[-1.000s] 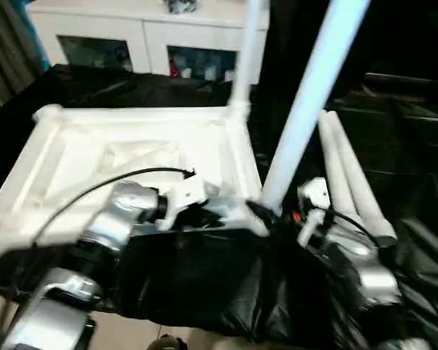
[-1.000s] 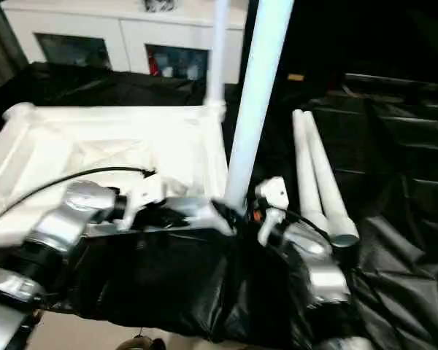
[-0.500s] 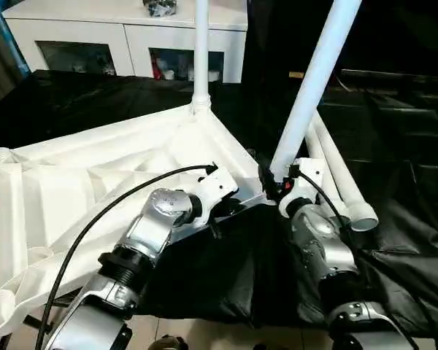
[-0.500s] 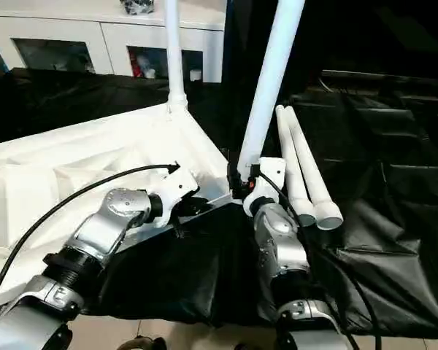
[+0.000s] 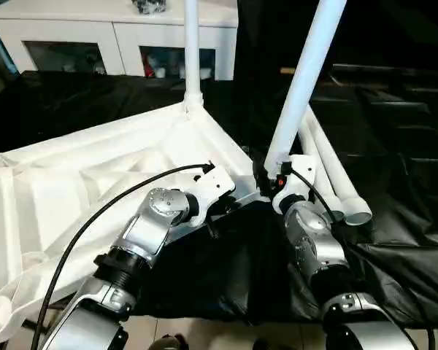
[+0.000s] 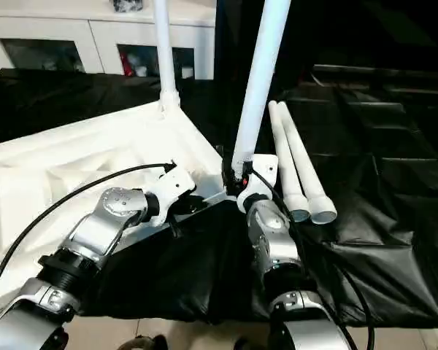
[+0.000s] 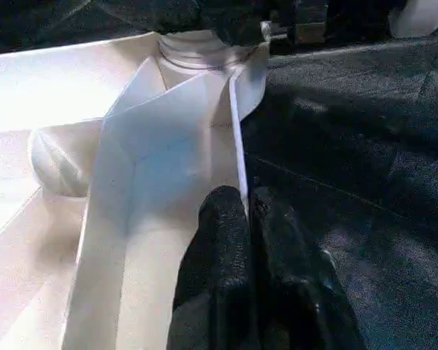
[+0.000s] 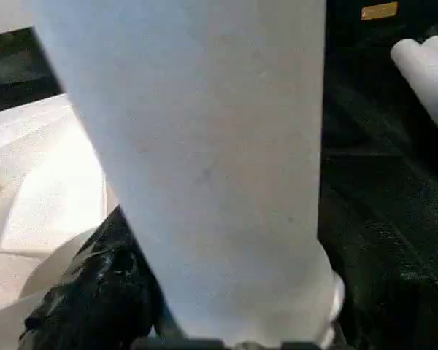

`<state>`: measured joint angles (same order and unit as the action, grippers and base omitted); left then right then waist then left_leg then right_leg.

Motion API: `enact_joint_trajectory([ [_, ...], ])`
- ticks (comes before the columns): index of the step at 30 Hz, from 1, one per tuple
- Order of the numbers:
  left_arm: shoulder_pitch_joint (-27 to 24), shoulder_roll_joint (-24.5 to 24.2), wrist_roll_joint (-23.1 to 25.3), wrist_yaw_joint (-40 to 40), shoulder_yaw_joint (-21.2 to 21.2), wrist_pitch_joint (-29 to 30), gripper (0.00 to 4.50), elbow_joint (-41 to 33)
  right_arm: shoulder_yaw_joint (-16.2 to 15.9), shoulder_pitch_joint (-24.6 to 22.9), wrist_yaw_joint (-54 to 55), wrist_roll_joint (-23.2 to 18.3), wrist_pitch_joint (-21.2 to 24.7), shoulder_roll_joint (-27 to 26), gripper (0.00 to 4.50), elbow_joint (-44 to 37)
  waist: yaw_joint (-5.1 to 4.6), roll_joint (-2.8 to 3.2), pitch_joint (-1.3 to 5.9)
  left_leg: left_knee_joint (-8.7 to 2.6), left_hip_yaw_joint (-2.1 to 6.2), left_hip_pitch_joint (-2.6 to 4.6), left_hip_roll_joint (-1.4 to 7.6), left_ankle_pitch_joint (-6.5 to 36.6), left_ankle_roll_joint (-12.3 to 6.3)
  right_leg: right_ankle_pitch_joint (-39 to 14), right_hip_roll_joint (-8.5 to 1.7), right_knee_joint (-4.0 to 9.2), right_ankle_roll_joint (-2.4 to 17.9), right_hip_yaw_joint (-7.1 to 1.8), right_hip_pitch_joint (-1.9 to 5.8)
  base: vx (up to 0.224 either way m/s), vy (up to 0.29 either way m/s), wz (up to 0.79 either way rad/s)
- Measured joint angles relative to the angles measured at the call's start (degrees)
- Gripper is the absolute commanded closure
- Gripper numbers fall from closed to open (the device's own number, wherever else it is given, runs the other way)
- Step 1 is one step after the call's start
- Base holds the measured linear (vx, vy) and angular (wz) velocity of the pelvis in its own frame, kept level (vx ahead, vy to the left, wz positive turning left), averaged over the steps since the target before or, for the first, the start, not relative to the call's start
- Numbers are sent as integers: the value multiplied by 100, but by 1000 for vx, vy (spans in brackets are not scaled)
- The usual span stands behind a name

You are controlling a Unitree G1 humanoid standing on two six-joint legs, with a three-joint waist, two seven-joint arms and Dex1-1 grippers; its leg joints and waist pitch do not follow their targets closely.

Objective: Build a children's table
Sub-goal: Rotate leg to tighten

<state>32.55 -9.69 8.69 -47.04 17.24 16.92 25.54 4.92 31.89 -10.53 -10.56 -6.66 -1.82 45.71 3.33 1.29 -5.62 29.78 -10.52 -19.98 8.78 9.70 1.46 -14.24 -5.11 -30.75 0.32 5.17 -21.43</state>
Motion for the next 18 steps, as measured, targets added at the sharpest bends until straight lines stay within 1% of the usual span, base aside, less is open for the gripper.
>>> enact_joint_trajectory([
  [2, -55, 11, -15, -87, 14, -110, 450, -64, 1, -20, -61, 30, -25, 77, 81, 44, 83, 3, -5, -14, -7, -8, -14, 0, 0, 1, -24, -18, -1, 1, -25, 0, 0, 0],
  [4, -56, -22, -27, -139, 15, -167, 450, -91, -74, -46, -118, 141, -84, 154, 81, -11, 148, -3, -1, -5, -1, -29, -10, -4, 0, 13, -22, -31, 5, 3, -11, 39, 2, -6],
  [6, -60, -84, -89, -205, 15, -214, 450, -141, -99, -89, -196, 172, -140, 215, 81, -87, 152, -18, 7, 61, -17, -83, -5, -12, -1, 175, -21, -40, 97, -7, -48, 71, 6, -9],
  [7, -67, -111, -113, -234, 16, -227, 450, -166, -112, -116, -260, 172, -147, 234, 81, -140, 147, -24, 6, 97, -40, -93, -2, -16, -6, 297, -21, -43, 141, -32, -54, 0, 0, 0],
  [8, -80, -151, -136, -301, 22, -277, 450, -194, -167, -217, -405, 171, -147, 295, 81, -283, 145, -30, 4, 126, -72, -96, 2, -16, -7, 385, -23, -50, 128, -70, -58, 0, 0, 0],
  [9, -96, -184, -163, -349, 24, -314, 450, -208, -202, -270, -488, 173, -148, 336, 81, -318, 144, -31, 4, 123, -89, -90, 2, -15, -7, 393, -21, -55, 116, -95, -62, 0, 0, 0],
  [11, -114, -306, -242, -533, 53, -471, 450, -231, -309, -508, -893, 157, -71, 529, 81, -688, 166, -31, 4, 102, -105, -103, 2, -15, -7, 399, -17, -57, 99, -116, -82, 50, -14, 6],
  [13, -119, -406, -292, -730, 53, -585, 450, -260, -423, -693, -1266, 139, 12, 692, 81, -992, 182, -32, 5, 104, -111, -117, 2, -16, -7, 448, -17, -65, 54, -129, -90, 61, -20, 6],
  [15, -122, -523, -362, -973, 53, -715, 450, -265, -562, -892, -1709, 124, 69, 926, 81, -1322, 180, -37, 9, 133, -132, -126, 9, -16, -7, 453, -18, -145, 41, -157, -112, 65, -24, 8],
  [16, -122, -568, -394, -1076, 53, -778, 450, -266, -638, -989, -1922, 102, 133, 1054, 81, -1521, 191, -31, 12, 146, -133, -137, 19, -16, -7, 434, -17, -161, 10, -156, -120, 75, -25, 7],
  [18, -109, -670, -454, -1251, 50, -908, 450, -264, -718, -1055, -2262, 57, 228, 1241, 81, -1804, 190, -33, 14, 168, -134, -171, 27, -25, -40, 391, -17, -218, -1, -155, -162, 71, -24, 6],
])
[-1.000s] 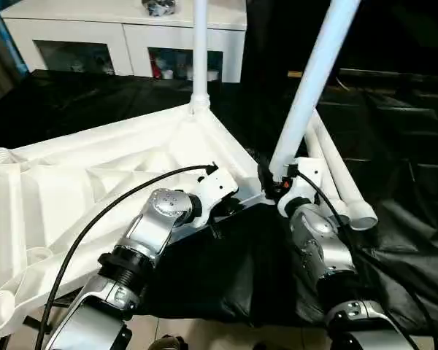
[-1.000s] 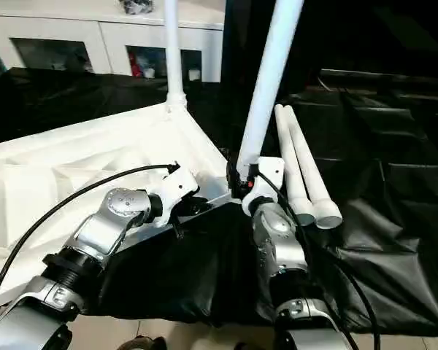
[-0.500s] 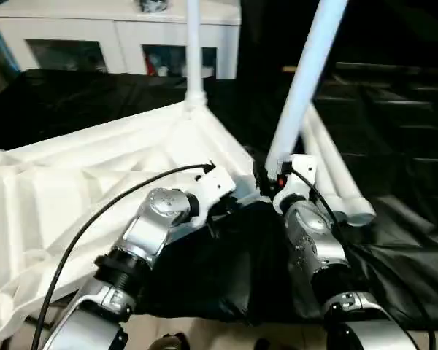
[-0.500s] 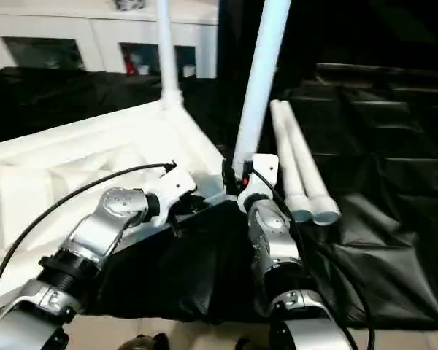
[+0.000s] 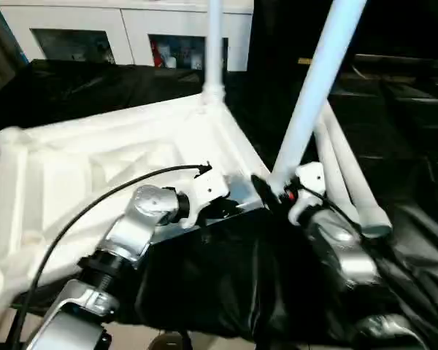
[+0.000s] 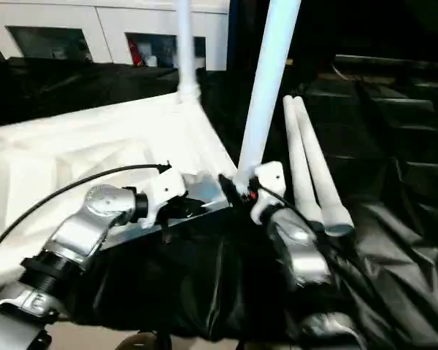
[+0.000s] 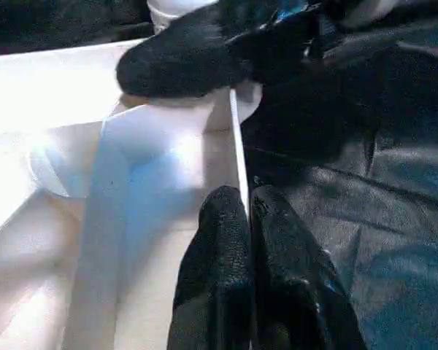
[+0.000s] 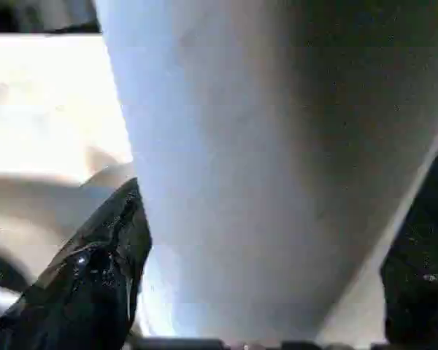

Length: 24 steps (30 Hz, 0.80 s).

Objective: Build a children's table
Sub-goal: Rotate leg to tighten

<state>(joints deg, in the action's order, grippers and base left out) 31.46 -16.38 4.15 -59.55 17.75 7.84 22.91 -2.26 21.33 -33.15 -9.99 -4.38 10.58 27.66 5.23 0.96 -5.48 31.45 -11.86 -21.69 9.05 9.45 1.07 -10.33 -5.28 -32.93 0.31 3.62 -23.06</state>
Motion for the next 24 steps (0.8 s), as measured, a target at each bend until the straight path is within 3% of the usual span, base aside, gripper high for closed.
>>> enact_joint_trajectory([
  [3, 38, -166, -51, -359, 40, -227, 450, 60, -230, -185, -690, -119, 157, 494, 81, -536, 18, 8, 5, 39, 8, -43, 23, 17, -20, -35, 10, -41, 16, 2, -18, 0, 0, 0],
  [13, 65, -530, -209, -1175, 175, -655, 450, 300, -734, -488, -2287, -164, 646, 1393, 81, -1133, -11, 6, 6, 121, 4, -29, 42, 32, 16, -51, 4, -106, 24, 3, 17, -10, 1, 1],
  [14, 70, -541, -216, -1232, 180, -689, 450, 330, -771, -488, -2411, -164, 695, 1462, 106, -1144, -11, 6, 6, 121, 4, -28, 42, 31, 16, -51, 3, -106, 24, 3, 20, 0, 0, 0],
  [24, 203, -610, -239, -1605, 239, -896, 450, 568, -888, -379, -2810, -263, 1039, 1664, 171, -1199, -5, -33, 43, 124, 3, -31, 50, 21, 26, -48, 2, -129, 26, 9, 20, 0, 0, 0],
])
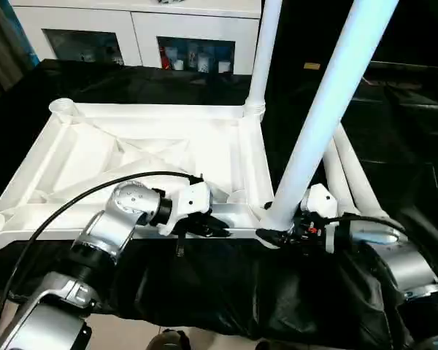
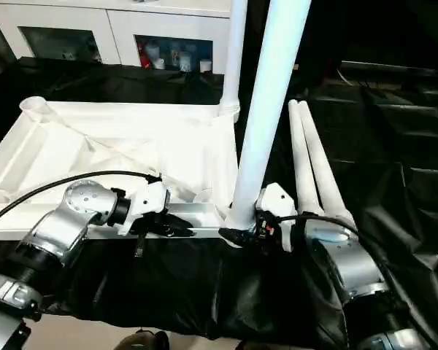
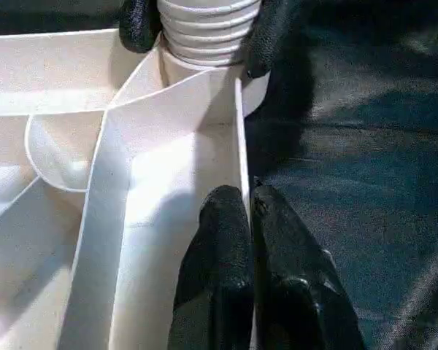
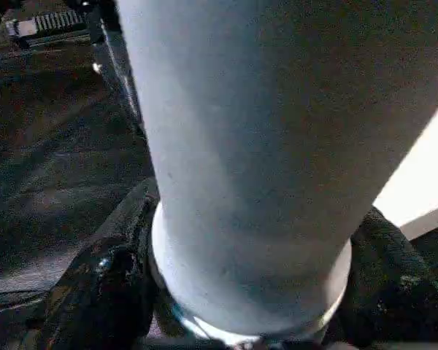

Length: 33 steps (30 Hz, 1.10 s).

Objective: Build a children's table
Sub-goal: Rotate leg to tighten

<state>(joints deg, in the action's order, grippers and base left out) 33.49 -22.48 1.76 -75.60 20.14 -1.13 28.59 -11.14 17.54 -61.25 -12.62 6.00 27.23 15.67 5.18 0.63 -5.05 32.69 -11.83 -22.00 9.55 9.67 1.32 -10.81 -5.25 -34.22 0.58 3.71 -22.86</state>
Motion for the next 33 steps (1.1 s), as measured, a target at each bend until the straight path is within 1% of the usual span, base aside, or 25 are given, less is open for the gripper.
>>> enact_joint_trajectory([
  [6, 30, -30, -77, -120, -5, -48, 450, 116, -2, -50, -49, -3, 136, -36, 176, -114, 8, -2, 7, 13, 0, -4, 7, -1, -1, -1, 2, -5, -2, 5, 0, 0, 0, 0],
  [8, 30, -2, -77, -82, -23, 45, 450, 131, 59, -139, 67, -5, 180, -187, 176, -150, 13, -19, 18, 16, 0, -2, 8, 0, 0, -1, 1, -7, -2, 5, 2, 0, 0, 0],
  [10, 34, 27, -69, 27, -67, 192, 450, 144, 119, -179, 353, 5, 201, -370, 176, -120, -2, -38, 29, 18, 0, 3, 9, 1, 1, -1, 1, -15, -2, 4, 3, 0, 0, 0],
  [12, 76, 175, 34, 453, -184, 522, 450, 191, 312, -152, 1104, 147, 108, -846, 176, 159, -28, -59, 41, 19, 0, 14, 10, 0, 7, -2, 1, -19, -3, 2, 9, 0, 0, 0],
  [14, 208, 416, 235, 984, -221, 812, 450, 281, 523, 38, 2122, 288, 79, -1328, 176, 518, -80, -66, 45, 22, 4, 33, 7, -3, 12, -17, -4, -10, -28, 4, 13, -57, 4, -7],
  [16, 228, 572, 275, 1215, -213, 945, 450, 300, 593, 92, 2565, 334, 86, -1454, 176, 634, -116, -66, 45, 18, 15, 37, 6, -2, 12, -20, -4, 28, -34, 14, 17, -32, 11, -8],
  [18, 229, 767, 346, 1578, -236, 1136, 450, 310, 751, 211, 3228, 434, 79, -1781, 176, 856, -163, -76, 47, 18, 21, 57, 3, -2, 12, -20, -4, 46, -34, 15, 32, 0, 0, 0],
  [19, 230, 829, 376, 1737, -239, 1213, 450, 311, 771, 287, 3486, 479, 89, -1891, 176, 964, -178, -73, 46, 17, 25, 71, -1, -2, 12, -21, -4, 61, -34, 15, 47, 0, 0, 0],
  [21, 229, 1016, 476, 2090, -247, 1404, 450, 312, 901, 401, 4093, 612, 42, -2188, 176, 1184, -195, -61, 36, 0, 51, 118, -3, 0, 12, -27, -2, 131, -43, 46, 71, -28, 12, -3],
  [22, 229, 1061, 483, 2191, -250, 1462, 450, 312, 912, 467, 4278, 643, 26, -2248, 176, 1267, -215, -49, 28, -1, 70, 128, -3, 0, 12, -33, -4, 164, -54, 72, 92, -52, 35, -10],
  [24, 225, 1121, 488, 2275, -249, 1498, 450, 309, 944, 522, 4483, 657, -49, -2326, 176, 1377, -243, 0, 3, -16, 141, 126, -1, 1, 11, -36, -12, 290, -56, 178, 151, -26, 17, -5],
  [25, 215, 1132, 493, 2304, -249, 1507, 450, 303, 970, 545, 4558, 672, -73, -2377, 176, 1424, -259, 10, -2, -35, 166, 130, -4, 1, 11, -36, -11, 340, -55, 207, 184, 0, 0, 0],
  [26, 211, 1148, 500, 2336, -249, 1516, 450, 300, 976, 549, 4607, 675, -100, -2392, 176, 1448, -268, 13, -4, -48, 172, 131, -8, 1, 11, -37, -11, 368, -55, 215, 193, 0, 0, 0],
  [27, 204, 1164, 523, 2351, -248, 1520, 450, 290, 988, 550, 4621, 675, -121, -2399, 120, 1465, -280, 11, -5, -60, 171, 133, -18, 2, 11, -37, -12, 381, -54, 205, 193, 0, 0, 0],
  [28, 197, 1166, 541, 2357, -248, 1523, 450, 276, 1005, 549, 4631, 677, -141, -2420, 120, 1479, -290, 9, -5, -74, 171, 139, -32, 2, 11, -37, -15, 384, -54, 192, 194, 0, 0, 0],
  [30, 178, 1165, 603, 2355, -247, 1482, 450, 245, 1083, 549, 4594, 621, -180, -2498, 100, 1480, -292, 15, -10, -84, 173, 146, -43, 2, 11, -37, -23, 395, -55, 189, 193, 0, 0, 0],
  [33, 144, 1150, 657, 2351, -247, 1424, 450, 181, 1083, 544, 4477, 624, -232, -2470, 89, 1479, -292, 21, -17, -89, 175, 144, -46, 2, 11, -37, -23, 404, -55, 189, 189, 0, 0, 0],
])
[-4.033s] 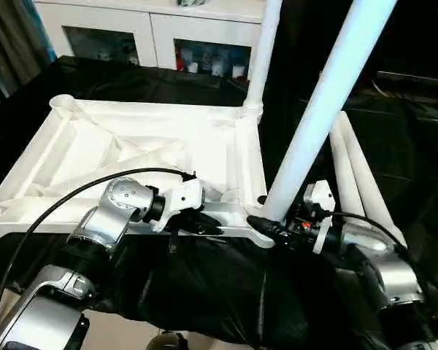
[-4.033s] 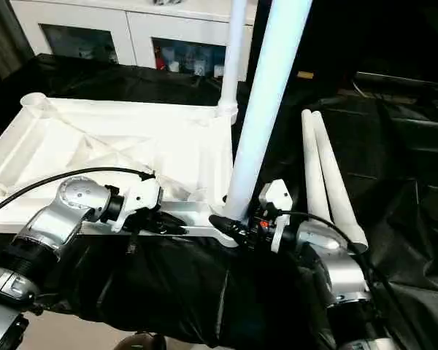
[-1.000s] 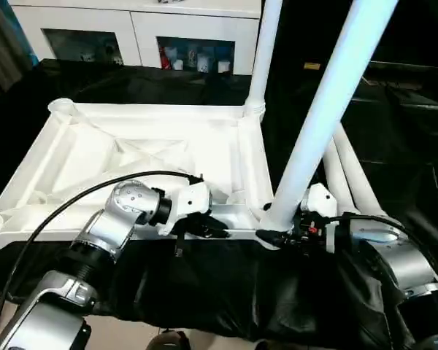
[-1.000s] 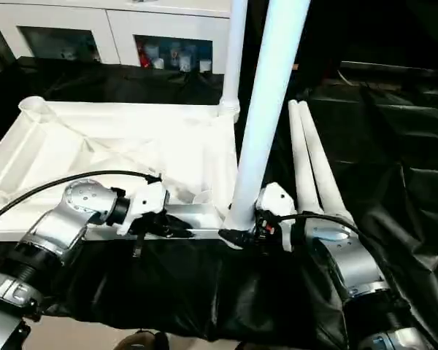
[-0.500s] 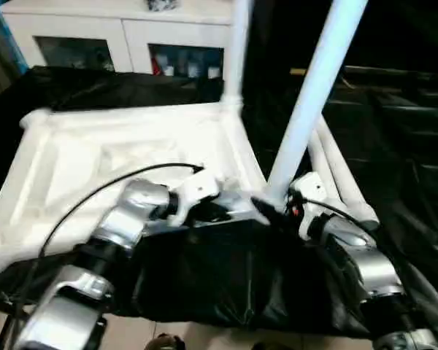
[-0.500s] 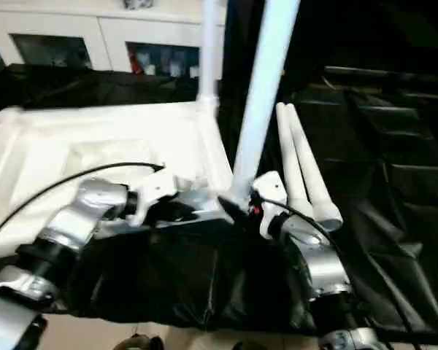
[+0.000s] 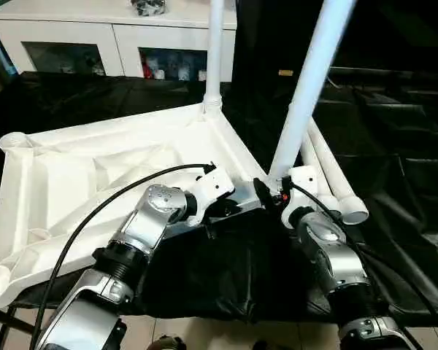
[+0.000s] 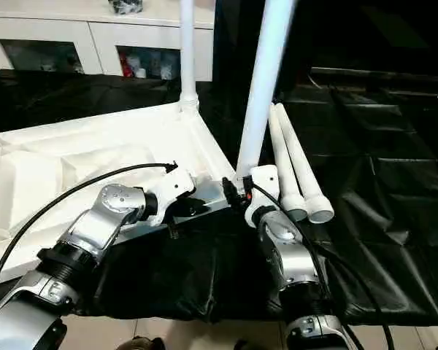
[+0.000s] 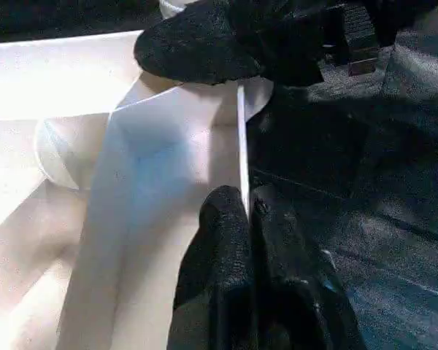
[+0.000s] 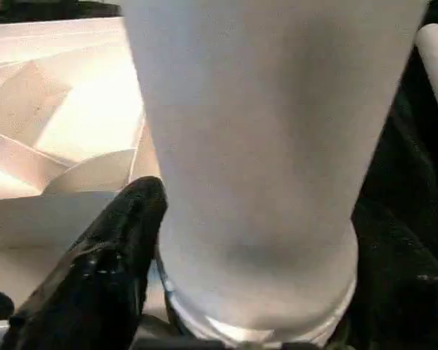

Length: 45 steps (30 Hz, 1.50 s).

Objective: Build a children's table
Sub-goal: Rotate leg to tighten

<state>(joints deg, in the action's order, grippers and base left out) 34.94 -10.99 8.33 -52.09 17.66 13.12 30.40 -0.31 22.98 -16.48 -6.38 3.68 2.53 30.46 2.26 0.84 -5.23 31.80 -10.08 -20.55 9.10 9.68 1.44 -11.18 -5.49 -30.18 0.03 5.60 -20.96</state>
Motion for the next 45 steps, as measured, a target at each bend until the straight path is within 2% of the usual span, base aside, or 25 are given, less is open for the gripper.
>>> enact_joint_trajectory([
  [3, -63, -126, -69, -128, 24, -205, 450, -73, -134, -108, -575, 1, -19, 308, 89, -173, 2, 3, -19, -2, 0, -11, -1, 0, 0, 0, 0, -1, 0, -7, -8, 0, 0, 0],
  [5, -65, -215, -138, -280, 28, -316, 450, -97, -196, -180, -890, -18, 2, 489, 89, -342, 11, 3, -20, -3, -1, -50, -2, 0, 0, 3, 2, -19, 5, -16, -24, 0, 0, 0],
  [8, -118, -415, -292, -621, 34, -504, 450, -181, -402, -345, -1674, -101, 31, 970, 89, -670, 51, -20, -9, 15, -46, -80, -2, -4, -4, 97, 1, -105, 100, -72, -93, 17, -3, 0],
  [11, -161, -667, -394, -1085, 60, -741, 450, -247, -594, -515, -2588, -290, 129, 1483, 89, -1045, 128, -29, -7, 20, -115, -60, 15, -4, -3, 192, 8, -187, 57, -151, -120, 56, -46, 6],
  [13, -161, -755, -422, -1311, 70, -850, 450, -266, -652, -518, -2917, -332, 193, 1605, 89, -1165, 155, -25, -5, 1, -140, -61, 27, -4, -2, 178, 15, -228, 33, -172, -139, 64, -57, 10],
  [17, -165, -891, -485, -1713, 98, -1050, 450, -316, -731, -513, -3513, -453, 233, 1855, 89, -1292, 288, -20, 1, 12, -158, -93, 60, -11, -9, 99, 29, -307, 28, -170, -195, 61, -41, 4],
  [20, -164, -1009, -563, -1911, 146, -1202, 450, -312, -828, -488, -3907, -504, 292, 2069, 89, -1385, 290, -22, 2, 16, -160, -107, 67, -17, -22, 84, 34, -307, 39, -168, -203, 17, -6, 0],
  [22, -163, -1061, -594, -1988, 154, -1242, 450, -304, -858, -471, -4062, -529, 348, 2124, 114, -1416, 290, -23, 3, 23, -160, -117, 68, -17, -22, 84, 34, -307, 39, -167, -208, 0, 0, 0],
  [25, -149, -1114, -597, -2103, 167, -1327, 450, -255, -915, -463, -4212, -534, 421, 2176, 126, -1443, 290, -22, 2, 46, -160, -121, 72, -7, -4, 85, 33, -314, 40, -168, -205, 0, 0, 0],
  [26, -136, -1125, -595, -2134, 182, -1352, 450, -233, -918, -459, -4280, -534, 459, 2187, 145, -1444, 290, -25, 3, 54, -160, -122, 72, -1, 6, 85, 32, -317, 40, -169, -201, 0, 0, 0],
  [29, -109, -1128, -597, -2199, 185, -1402, 450, -149, -918, -459, -4352, -536, 501, 2188, 163, -1443, 284, -25, 3, 61, -171, -121, 72, -1, 7, 87, 29, -318, 42, -178, -196, 0, 0, 0],
  [34, -69, -1129, -628, -2273, 184, -1423, 450, -54, -918, -459, -4394, -555, 574, 2174, 174, -1443, 280, -39, 11, 66, -177, -121, 72, -1, 7, 89, 27, -322, 43, -182, -195, 0, 0, 0],
  [37, -59, -1076, -645, -2220, 143, -1244, 450, -38, -848, -461, -4236, -570, 619, 1993, 175, -1400, 277, -53, 20, 67, -177, -119, 74, -1, 7, 89, 27, -331, 43, -181, -196, 0, 0, 0],
  [40, -28, -1006, -607, -1894, 58, -1012, 450, 32, -683, -437, -3602, -497, 566, 1654, 176, -1216, 260, -58, 22, 65, -177, -103, 75, -1, 8, 91, 27, -339, 46, -181, -192, 0, 0, 0],
  [41, 77, -865, -497, -1540, -6, -883, 450, 150, -507, -322, -2951, -410, 549, 1293, 176, -947, 227, -74, 25, 64, -177, -88, 75, -4, 15, 91, 27, -343, 47, -181, -186, 0, 0, 0],
  [45, 241, -388, -254, -666, -27, -435, 450, 267, -206, 24, -1314, -168, 471, 647, 176, -411, 127, -75, 22, 54, -173, -76, 72, -5, 18, 70, 22, -297, 12, -176, -176, -45, 5, -6],
])
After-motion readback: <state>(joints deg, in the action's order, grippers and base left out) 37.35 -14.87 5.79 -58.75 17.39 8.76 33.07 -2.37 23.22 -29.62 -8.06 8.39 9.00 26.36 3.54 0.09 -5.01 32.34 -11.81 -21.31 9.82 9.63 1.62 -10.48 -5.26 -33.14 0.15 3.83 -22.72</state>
